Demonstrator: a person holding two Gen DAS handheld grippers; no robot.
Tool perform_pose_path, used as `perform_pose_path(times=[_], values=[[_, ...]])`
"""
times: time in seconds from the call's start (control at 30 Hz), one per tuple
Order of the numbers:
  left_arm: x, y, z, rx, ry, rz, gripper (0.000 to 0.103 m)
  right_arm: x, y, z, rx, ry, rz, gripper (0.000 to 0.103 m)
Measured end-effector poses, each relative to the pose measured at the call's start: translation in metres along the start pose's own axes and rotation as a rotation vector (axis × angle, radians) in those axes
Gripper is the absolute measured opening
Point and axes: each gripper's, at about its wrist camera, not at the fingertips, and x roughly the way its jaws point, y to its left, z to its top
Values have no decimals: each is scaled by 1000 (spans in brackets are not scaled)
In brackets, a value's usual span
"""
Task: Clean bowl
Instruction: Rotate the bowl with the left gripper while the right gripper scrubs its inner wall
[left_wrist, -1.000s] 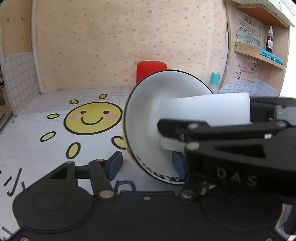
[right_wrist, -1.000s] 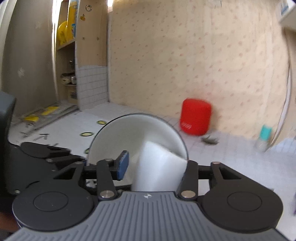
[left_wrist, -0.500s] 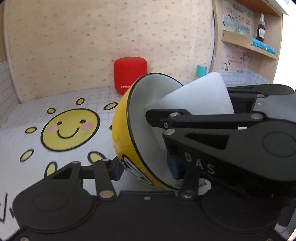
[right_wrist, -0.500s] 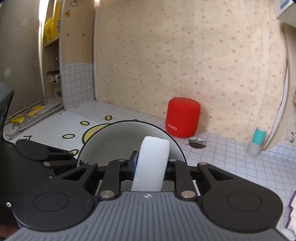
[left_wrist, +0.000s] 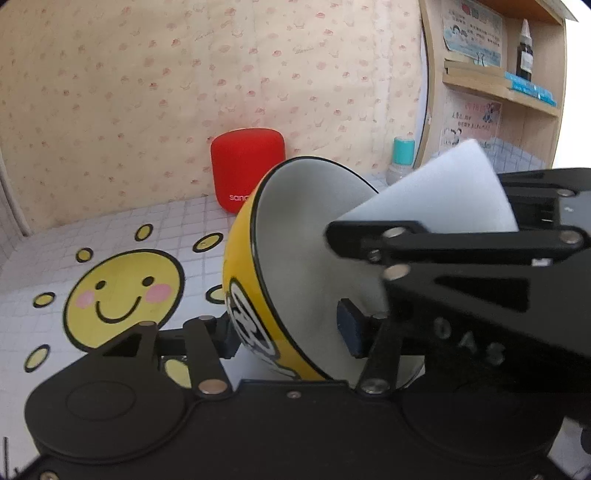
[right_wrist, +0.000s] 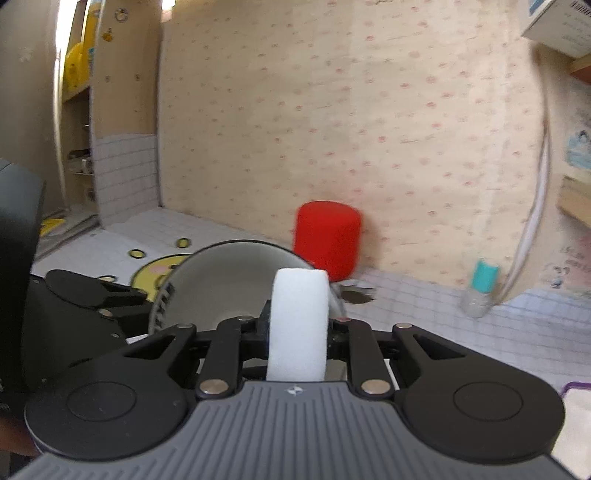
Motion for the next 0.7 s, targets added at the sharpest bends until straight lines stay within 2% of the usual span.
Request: perform_pose_path(times=[0.27,0.57,0.7], values=[[0,4,-4,-25,-13,-30,54,-2,-3,1,7,-3,0,21],[-7,4,-10,-33,-9,-8,54,-15,5,-2,11,-8,17,24],[-11,4,-12,-49,-9,9,54,-21,8,-3,13,-10,24,39]])
